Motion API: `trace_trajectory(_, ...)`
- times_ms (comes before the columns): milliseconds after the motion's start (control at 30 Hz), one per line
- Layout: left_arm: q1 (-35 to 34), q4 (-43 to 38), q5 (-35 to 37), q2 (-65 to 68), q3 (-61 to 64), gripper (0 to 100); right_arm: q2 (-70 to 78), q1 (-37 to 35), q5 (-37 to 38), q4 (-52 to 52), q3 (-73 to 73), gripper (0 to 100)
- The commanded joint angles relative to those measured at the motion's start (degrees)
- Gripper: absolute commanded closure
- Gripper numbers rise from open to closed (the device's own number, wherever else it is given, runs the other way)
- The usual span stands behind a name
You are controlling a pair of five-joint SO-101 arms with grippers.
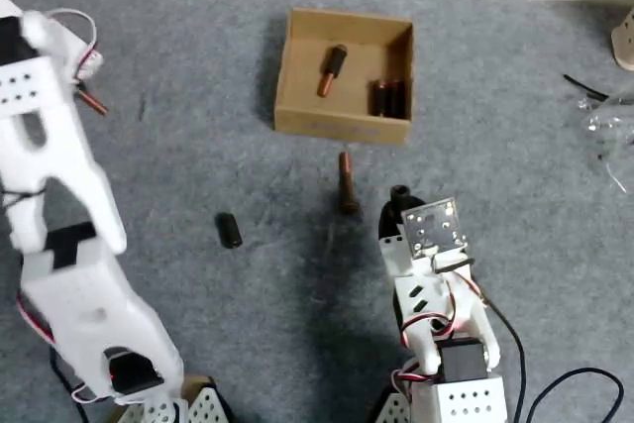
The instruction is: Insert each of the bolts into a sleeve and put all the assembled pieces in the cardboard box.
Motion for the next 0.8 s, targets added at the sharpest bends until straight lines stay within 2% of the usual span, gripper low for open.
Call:
trace_trajectory(0,1.36,0.18,-3.78,-17.19,-3.12,100,-0.75,0.75,0.70,-2.24,6.99,99.3)
trace_trajectory(400,1.01,0.18,-7.82,-49.10,0.31,100,-0.75,0.75,0.70,-2.24,6.99,99.3)
trace_trajectory(767,1.19,0.09,-7.82,-81.36,29.41,100,-0.75,0.75,0.70,-2.15,6.99,99.3)
